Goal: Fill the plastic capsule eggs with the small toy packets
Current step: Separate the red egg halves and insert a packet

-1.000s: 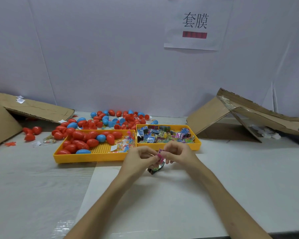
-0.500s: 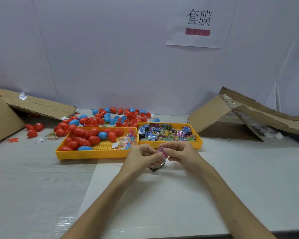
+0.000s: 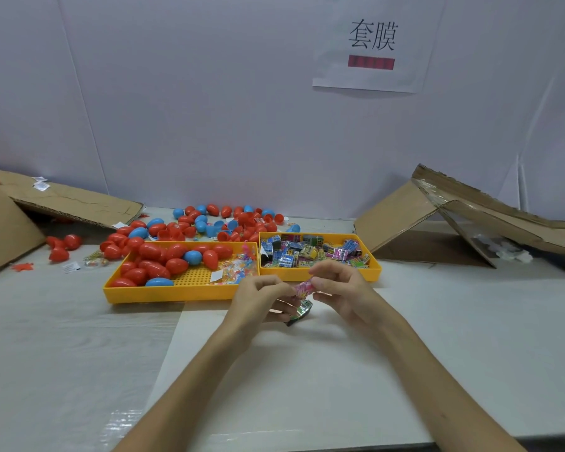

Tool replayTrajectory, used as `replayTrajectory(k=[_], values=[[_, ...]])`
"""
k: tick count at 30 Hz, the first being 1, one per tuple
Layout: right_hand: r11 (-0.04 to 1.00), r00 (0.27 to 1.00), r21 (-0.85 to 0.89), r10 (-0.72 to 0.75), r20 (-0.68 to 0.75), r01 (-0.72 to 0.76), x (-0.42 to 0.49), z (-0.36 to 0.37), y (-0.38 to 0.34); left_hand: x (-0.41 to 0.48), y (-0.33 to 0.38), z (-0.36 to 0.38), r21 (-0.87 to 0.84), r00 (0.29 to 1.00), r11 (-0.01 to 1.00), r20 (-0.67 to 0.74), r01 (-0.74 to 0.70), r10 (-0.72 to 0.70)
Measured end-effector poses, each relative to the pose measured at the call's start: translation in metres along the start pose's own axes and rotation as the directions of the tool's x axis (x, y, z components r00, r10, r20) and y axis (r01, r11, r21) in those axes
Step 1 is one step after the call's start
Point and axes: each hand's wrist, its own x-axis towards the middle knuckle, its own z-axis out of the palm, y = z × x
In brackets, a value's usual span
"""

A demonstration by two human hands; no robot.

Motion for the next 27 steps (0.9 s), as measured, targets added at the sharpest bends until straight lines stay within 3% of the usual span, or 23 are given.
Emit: replayTrajectory(k=[6,15,27], values=[[1.000,1.000,0.016,0.000,-0.004,0.000,0.0003,-0.0005,-0.0015,0.0022,-0.0066,0.0045,0.336,0.968,0.916,-0.045,-0.220,0.249],[0.998,0.999,-0.052,0.031,0.033,-0.029,-0.0010,0.0007,0.0005,0.0023,-0.0056,0.0039,0.321,0.977,0.925,0.001,-0.204,0.215],[1.000,0.998,-0.026,0.018,0.062,-0.017,-0.0005,0.0033,0.0032,0.0022,-0.0087,0.0035,0.432,0.951,0.868,-0.065,-0.245,0.301]])
